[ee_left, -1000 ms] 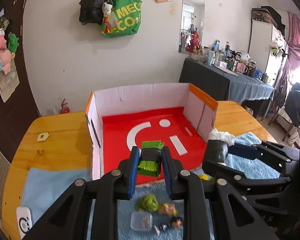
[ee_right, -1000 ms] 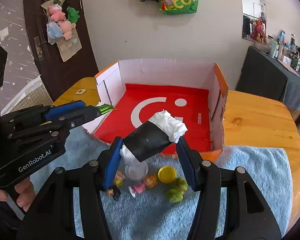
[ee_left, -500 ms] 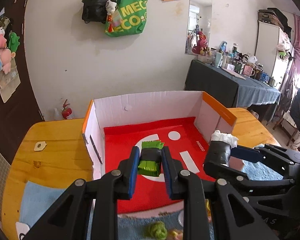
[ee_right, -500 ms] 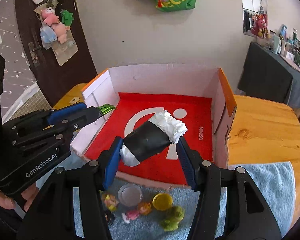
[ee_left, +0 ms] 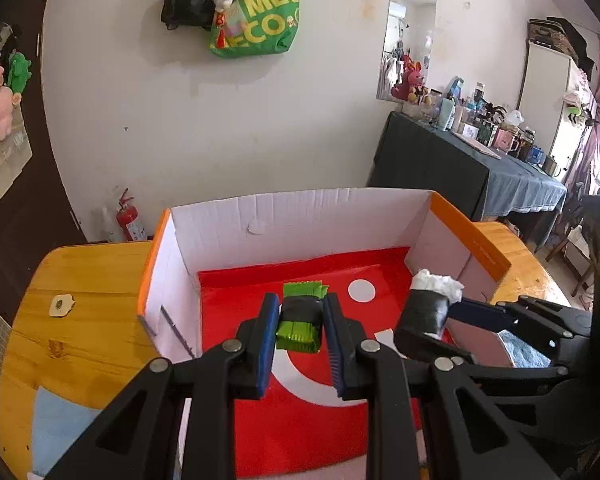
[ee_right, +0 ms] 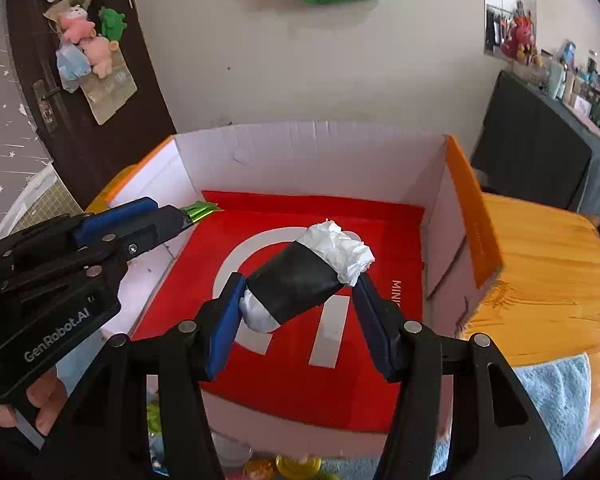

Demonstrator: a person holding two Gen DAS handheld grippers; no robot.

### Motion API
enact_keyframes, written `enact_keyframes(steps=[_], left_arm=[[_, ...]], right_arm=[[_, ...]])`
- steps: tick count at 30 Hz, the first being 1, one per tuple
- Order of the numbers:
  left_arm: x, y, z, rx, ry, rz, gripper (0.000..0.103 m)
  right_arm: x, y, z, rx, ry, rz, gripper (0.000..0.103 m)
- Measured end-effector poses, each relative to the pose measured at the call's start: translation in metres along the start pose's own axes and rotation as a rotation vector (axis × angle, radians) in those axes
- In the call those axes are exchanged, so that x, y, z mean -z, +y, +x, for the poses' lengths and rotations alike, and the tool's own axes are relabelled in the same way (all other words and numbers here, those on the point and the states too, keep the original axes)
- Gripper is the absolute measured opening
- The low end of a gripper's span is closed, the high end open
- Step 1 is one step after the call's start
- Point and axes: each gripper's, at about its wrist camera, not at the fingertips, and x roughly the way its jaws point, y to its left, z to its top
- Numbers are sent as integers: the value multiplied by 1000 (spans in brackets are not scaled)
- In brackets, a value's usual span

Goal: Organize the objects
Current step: 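Lift both held items and carry them over into the red-lined box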

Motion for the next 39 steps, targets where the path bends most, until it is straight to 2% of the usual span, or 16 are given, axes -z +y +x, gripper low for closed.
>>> enact_keyframes(steps=[16, 24, 39], left_arm=[[-8, 12, 55, -15, 110, -23, 24], [-9, 19, 79, -45, 166, -25, 24], [3, 23, 107, -12, 305, -49, 24]], right_arm=[[-24, -21, 43, -9, 112, 48, 53], [-24, -24, 63, 47, 182, 24, 53], [-25, -29, 76, 60, 282, 25, 53]])
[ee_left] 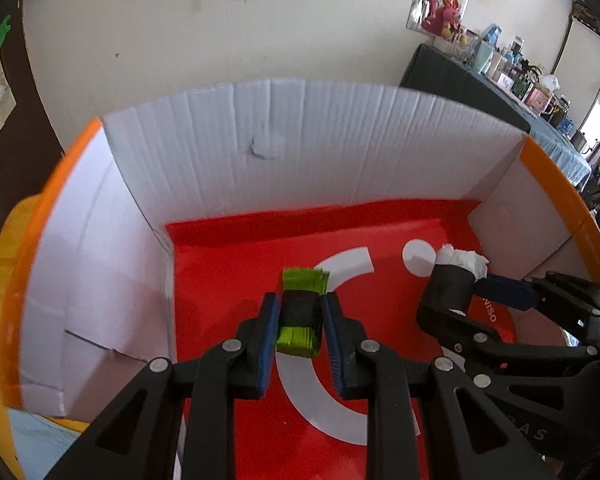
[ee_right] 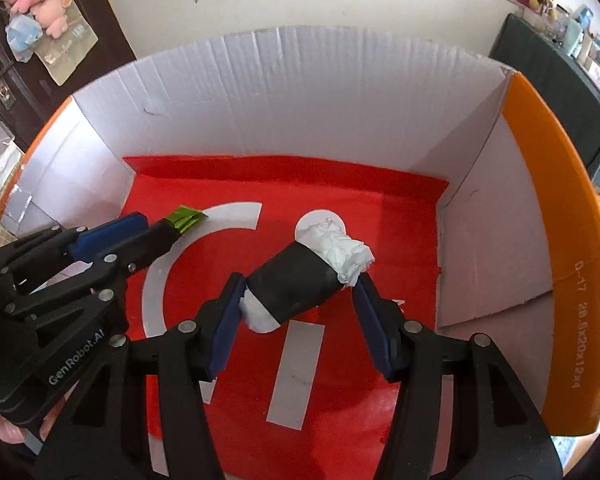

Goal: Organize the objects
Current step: 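Lift both held items and carry them over into the red-lined box, then lower both items onto the red floor and open both grippers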

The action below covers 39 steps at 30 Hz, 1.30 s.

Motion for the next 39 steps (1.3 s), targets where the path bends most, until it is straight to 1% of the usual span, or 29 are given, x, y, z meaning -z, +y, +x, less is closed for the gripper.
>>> enact_keyframes(steps=[6, 12, 16, 21, 24, 31, 34, 36, 39], left_arm=[[3, 6, 7, 29, 48, -26, 24], [4, 10, 8, 44, 55, -40, 24], [3, 9, 8, 42, 59, -39, 24], [3, 10, 9, 39, 64, -34, 24], [4, 9, 8, 35, 62, -28, 24], [3, 9, 7, 30, 47, -30, 24], [4, 9, 6, 13, 38, -19, 24], [4, 7, 5, 9, 40, -14, 28], [2, 6, 1, 9, 27, -14, 31]], right_arm=[[1, -4, 6, -9, 37, 16, 53], [2, -5, 9, -16, 68, 20, 53], [4, -3, 8, 1, 79, 5, 54], [8, -4, 4, 4, 74, 13, 55], [5, 7, 7, 13, 74, 10, 63], [12, 12, 3, 15, 59, 14, 63], [15, 12, 0, 14, 49, 20, 63], [17, 13, -2, 9, 42, 24, 64], [20, 16, -6, 5, 33, 21, 68]])
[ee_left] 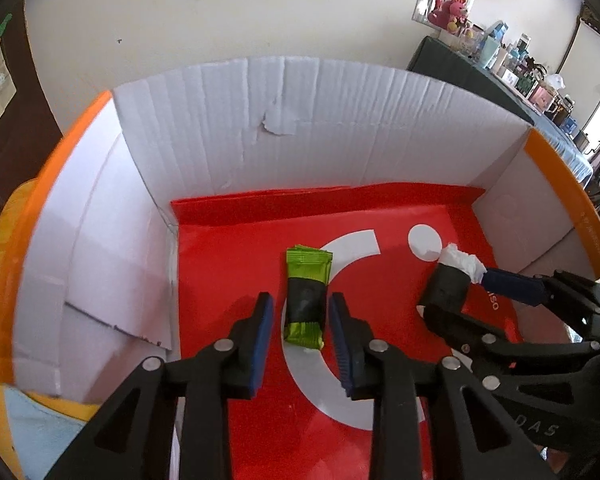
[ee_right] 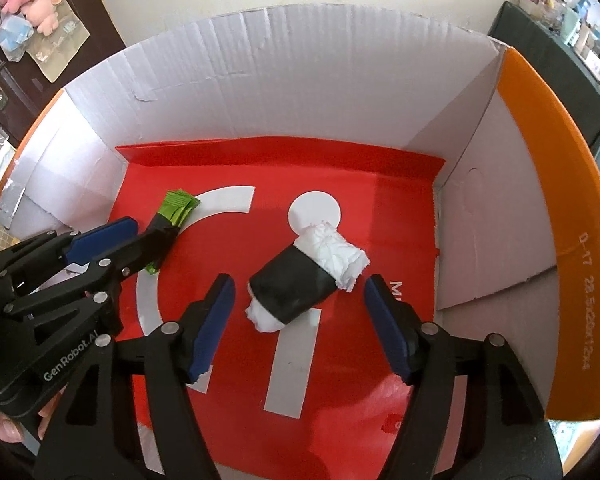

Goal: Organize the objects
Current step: 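Lower both items onto the red floor and open both grippers, then withdraw both grippers from the box back toward the toys on the towel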

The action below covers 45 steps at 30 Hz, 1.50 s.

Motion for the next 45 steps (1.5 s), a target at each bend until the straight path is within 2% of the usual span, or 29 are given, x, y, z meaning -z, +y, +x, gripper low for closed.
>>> enact_keyframes(steps=[4, 6, 7, 15, 18, 24, 28, 33, 45], left_arm=[[-2, -2, -11, -3, -25, 7, 33], [-2, -3, -17, -10, -43, 10, 42], [-1, -3, -21, -13, -53, 12, 43], [5, -4, -41, -25, -90, 19, 45], [7, -5, -49, -35, -109, 15, 56], [19, -4, -69, -48, -152, 7, 65], [29, -7, -82, -59, -178, 18, 69], [39, -10, -93, -66, -205, 22, 77], [64, -9, -116, -76, -242, 19, 87]], right_arm=[[1, 3, -6, -11, -16, -2, 68], [4, 3, -9, -12, -29, -3, 69], [2, 2, -10, -11, -35, -3, 69], [-6, 19, -27, -22, -96, -9, 74], [-15, 20, -28, -25, -114, -11, 81], [4, 11, -52, -34, -164, -10, 82], [13, 12, -64, -32, -189, -22, 91], [20, 14, -75, -43, -216, -20, 92], [46, 15, -106, -80, -277, -21, 100]])
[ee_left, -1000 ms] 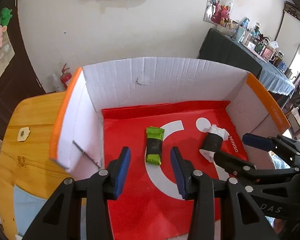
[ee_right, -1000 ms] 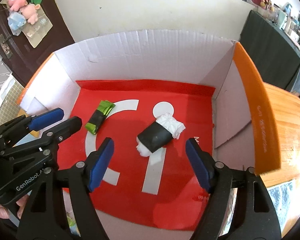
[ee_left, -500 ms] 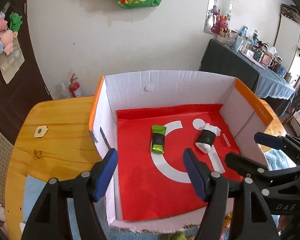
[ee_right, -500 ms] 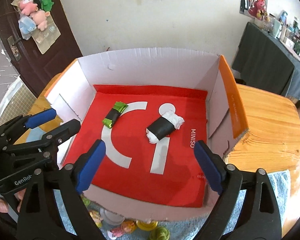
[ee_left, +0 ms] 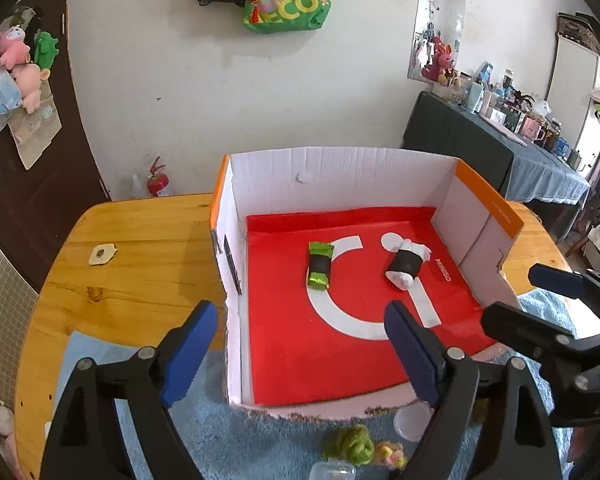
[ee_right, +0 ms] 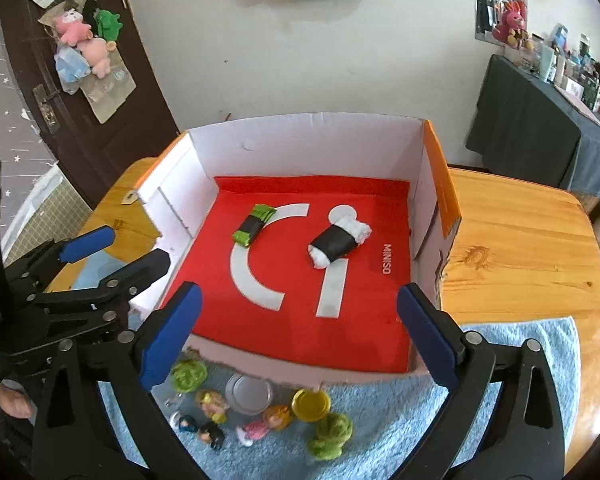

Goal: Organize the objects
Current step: 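Withdraw both grippers from the box back toward the toys on the towel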

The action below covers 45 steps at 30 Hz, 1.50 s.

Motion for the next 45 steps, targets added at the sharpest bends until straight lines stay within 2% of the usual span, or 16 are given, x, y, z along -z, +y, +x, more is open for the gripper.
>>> enact_keyframes(steps=[7, 18, 43, 45], left_arm=[[13, -5, -10, 8, -7, 16, 92], [33, -5, -22, 9, -9, 20, 93], [89, -2, -17, 27, 72, 6, 93], [94, -2, -15, 28, 82, 2, 96]], right_arm=[[14, 2, -17, -16, -37, 3, 101], [37, 1, -32, 46, -92, -13, 101], [91, -6, -14, 89, -19, 13, 101], [96, -8, -10, 96, -5, 15, 101]])
